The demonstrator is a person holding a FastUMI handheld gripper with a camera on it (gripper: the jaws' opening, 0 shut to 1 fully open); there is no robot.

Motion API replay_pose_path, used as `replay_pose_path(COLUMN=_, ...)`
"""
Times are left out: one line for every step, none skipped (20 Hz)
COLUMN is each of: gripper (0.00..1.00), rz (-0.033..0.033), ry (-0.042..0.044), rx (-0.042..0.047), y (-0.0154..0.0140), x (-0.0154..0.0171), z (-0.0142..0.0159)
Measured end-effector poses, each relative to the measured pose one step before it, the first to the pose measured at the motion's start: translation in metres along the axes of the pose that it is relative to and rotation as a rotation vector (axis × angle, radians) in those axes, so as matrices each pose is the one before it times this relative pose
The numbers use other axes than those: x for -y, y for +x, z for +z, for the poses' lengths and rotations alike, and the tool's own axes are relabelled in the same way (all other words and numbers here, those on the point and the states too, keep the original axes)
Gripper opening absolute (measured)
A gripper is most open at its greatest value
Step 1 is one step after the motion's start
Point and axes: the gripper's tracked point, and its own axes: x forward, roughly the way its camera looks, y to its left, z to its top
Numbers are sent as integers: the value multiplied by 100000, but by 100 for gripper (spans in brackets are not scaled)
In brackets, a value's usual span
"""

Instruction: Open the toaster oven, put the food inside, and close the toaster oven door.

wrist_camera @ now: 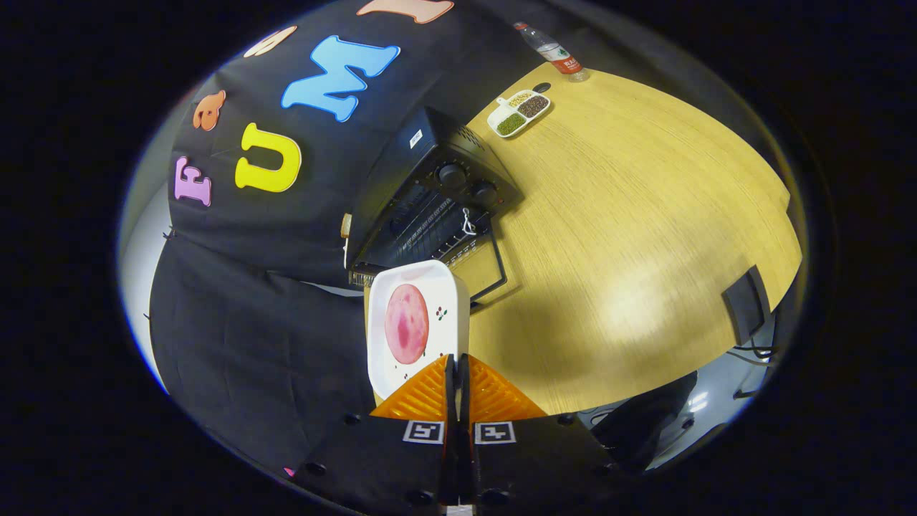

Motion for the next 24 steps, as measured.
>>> replay_pose_path(gripper=2, rz=185, ry=33, rx=-341, y=513, x=-349, z=-362)
replay_pose_path(gripper=2, rz=177, ry=-81, rx=-562, y=253, x=-509, z=-843)
replay_pose_path(gripper=2, rz=134, ry=-695, rx=-159, y=387, x=-844, z=-220)
replay_pose_path(gripper=2, rz=148, ry=-1106, rx=-232, y=580, x=-697, z=-387)
replay_pose_path(gripper=2, rz=637, ry=-850, rx=-248, y=552, x=-772, z=-395)
replay_pose_path(gripper=2, rz=1064, ry=-436, rx=-310, y=565, x=-881, z=-152)
replay_pose_path(gripper=2, rz=1204, ry=-205, rx=-337, y=583, x=-907, z=-137)
replay_pose_path(gripper=2, rz=1211, ry=-164, rx=-309, y=364, x=-1181, z=-414)
replay_pose_path(gripper=2, rz=827, ry=-451, rx=-325, y=695, x=-795, z=-33)
replay_pose_path(gripper=2, rz=233, ry=-857, rx=-380, y=763, x=-451, z=194)
replay_pose_path(gripper=2, rz=-80, ry=-925, rx=-550, y=722, x=-416, z=119)
replay_pose_path(gripper=2, rz=-24, ry=-121, rx=-268, y=1029, x=0, z=646)
replay_pose_path(gripper=2, rz=321, ry=498, rx=-157, y=827, x=-333, z=65)
replay_pose_path(gripper=2, rz=875, ry=747, rx=129, y=718, x=-314, z=319)
replay_pose_path(gripper=2, rz=157, ry=139, rx=486, y=730, x=-99, z=427)
replay_pose_path(gripper=2, rz=-502, ry=458, rx=661, y=766, x=157, z=545)
replay_pose_path(gripper=2, rz=-794, ry=1241, rx=643, y=797, x=346, z=578)
replay_pose_path(gripper=2, rz=-911, ry=1509, rx=628, y=760, x=424, z=581)
replay_pose_path(gripper=2, rz=-615, ry=1844, rx=652, y=808, x=262, z=580)
replay_pose_path(gripper=2, rz=-473, ry=1571, rx=729, y=701, x=301, z=684)
replay_pose_path(gripper=2, rz=-821, ry=1024, rx=653, y=653, x=382, z=626)
replay_pose_path(gripper=2, rz=-1044, ry=562, rx=629, y=591, x=458, z=692)
replay_pose_path(gripper=2, rz=-1194, ry=-15, rx=771, y=538, x=537, z=636)
replay_pose_path(gripper=2, rz=-1308, ry=-310, rx=1026, y=475, x=612, z=749)
